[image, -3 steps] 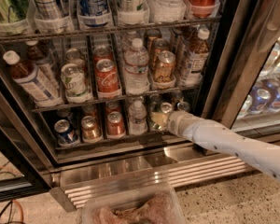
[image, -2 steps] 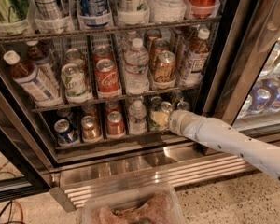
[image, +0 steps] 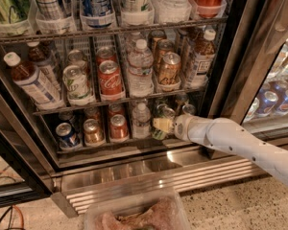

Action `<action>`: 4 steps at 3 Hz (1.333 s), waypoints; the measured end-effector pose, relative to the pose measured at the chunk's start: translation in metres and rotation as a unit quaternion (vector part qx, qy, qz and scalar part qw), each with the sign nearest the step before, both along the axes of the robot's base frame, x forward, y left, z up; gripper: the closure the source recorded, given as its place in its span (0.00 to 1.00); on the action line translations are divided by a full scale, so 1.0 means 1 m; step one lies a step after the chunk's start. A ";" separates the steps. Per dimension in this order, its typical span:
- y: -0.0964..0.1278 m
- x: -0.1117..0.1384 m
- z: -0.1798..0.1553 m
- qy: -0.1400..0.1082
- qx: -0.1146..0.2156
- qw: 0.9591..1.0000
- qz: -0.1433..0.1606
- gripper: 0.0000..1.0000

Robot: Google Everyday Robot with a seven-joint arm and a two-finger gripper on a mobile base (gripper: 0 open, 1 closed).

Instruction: Pick green can from bottom shelf of fridge

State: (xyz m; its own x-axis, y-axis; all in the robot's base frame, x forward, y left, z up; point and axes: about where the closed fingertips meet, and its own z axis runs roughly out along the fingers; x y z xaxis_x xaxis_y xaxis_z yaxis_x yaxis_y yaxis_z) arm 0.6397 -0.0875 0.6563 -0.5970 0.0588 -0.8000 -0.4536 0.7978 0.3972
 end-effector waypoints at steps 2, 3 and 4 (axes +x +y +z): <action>0.013 -0.026 -0.004 0.023 0.010 0.999 0.024 1.00; 0.018 -0.062 -0.009 0.056 0.026 0.998 0.026 1.00; 0.019 -0.093 -0.014 0.086 0.041 0.995 0.019 1.00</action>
Offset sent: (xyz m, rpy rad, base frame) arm -0.0658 0.0289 -0.0096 0.0506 0.1157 0.1128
